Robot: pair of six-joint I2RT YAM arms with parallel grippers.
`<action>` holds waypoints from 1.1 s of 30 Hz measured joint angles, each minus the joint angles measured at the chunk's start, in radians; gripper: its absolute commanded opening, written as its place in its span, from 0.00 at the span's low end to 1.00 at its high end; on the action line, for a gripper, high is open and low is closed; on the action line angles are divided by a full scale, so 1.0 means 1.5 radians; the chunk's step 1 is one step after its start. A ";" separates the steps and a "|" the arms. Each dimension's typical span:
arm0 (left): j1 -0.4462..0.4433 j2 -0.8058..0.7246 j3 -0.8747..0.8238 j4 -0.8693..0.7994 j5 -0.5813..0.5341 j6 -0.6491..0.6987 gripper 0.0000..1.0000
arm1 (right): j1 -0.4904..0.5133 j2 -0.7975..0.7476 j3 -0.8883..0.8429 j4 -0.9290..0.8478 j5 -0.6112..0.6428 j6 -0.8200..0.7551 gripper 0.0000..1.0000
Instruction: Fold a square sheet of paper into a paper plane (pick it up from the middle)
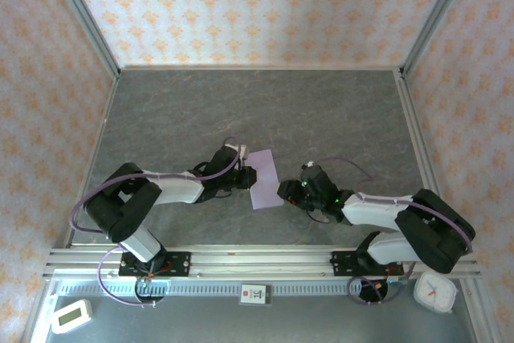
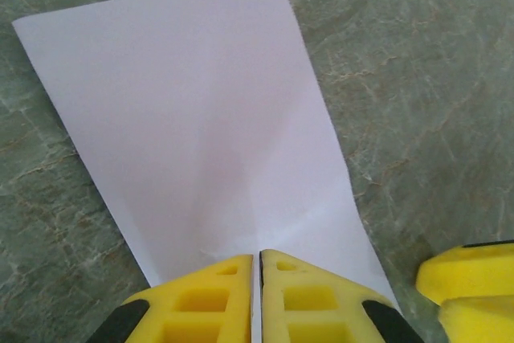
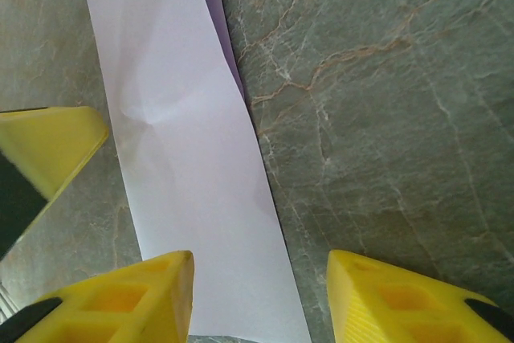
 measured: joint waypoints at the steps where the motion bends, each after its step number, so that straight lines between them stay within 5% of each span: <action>1: 0.000 0.007 0.000 0.003 -0.003 0.000 0.13 | 0.000 0.001 0.000 0.001 -0.002 -0.001 0.47; 15: 0.000 0.061 0.014 0.032 -0.020 0.031 0.04 | -0.005 0.018 0.012 -0.003 -0.021 -0.014 0.45; 27: 0.000 0.061 0.014 0.035 -0.024 0.036 0.03 | -0.005 0.061 0.045 0.005 -0.043 -0.021 0.25; 33: 0.000 0.061 0.014 0.035 -0.024 0.036 0.03 | -0.005 0.061 0.051 0.021 -0.050 -0.022 0.33</action>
